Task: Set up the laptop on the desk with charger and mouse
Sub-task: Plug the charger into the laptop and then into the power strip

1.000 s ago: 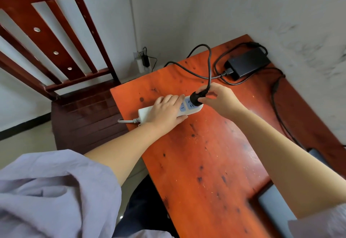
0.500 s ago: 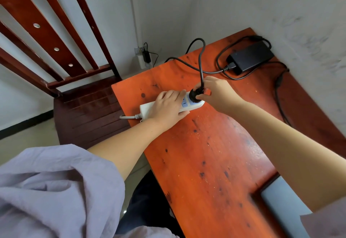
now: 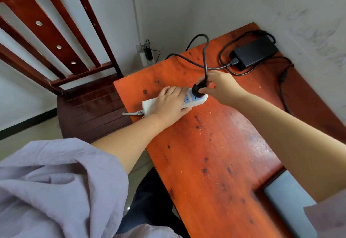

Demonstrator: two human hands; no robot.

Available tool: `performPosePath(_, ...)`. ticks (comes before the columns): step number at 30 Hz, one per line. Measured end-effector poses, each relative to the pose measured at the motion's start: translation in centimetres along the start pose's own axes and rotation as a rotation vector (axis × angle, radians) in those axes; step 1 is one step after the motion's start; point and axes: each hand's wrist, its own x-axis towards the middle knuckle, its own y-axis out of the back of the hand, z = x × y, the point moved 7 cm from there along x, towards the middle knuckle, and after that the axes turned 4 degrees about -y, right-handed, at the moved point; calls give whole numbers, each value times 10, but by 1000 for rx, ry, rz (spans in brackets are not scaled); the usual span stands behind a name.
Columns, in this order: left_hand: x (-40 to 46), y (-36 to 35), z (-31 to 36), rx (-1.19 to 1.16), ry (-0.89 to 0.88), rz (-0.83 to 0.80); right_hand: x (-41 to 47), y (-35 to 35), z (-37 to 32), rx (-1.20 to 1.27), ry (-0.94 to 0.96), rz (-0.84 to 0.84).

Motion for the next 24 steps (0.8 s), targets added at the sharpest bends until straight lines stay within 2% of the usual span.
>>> performPosePath(7, 0, 0, 1, 2, -4, -26, -10, -10, 3, 85, -73, 41)
performPosePath(12, 0, -1, 0, 18, 5, -19, -15, -29, -3, 349, -240, 193)
performPosePath(17, 0, -2, 0, 13, 0, -35, -4, -19, -4, 298, -216, 76)
performPosePath(21, 0, -4, -1, 18, 1, -42, 7, -15, -12, 121, -175, -53)
performPosePath(24, 1, -4, -1, 17, 1, -61, 3, -16, -12, 164, -184, -27)
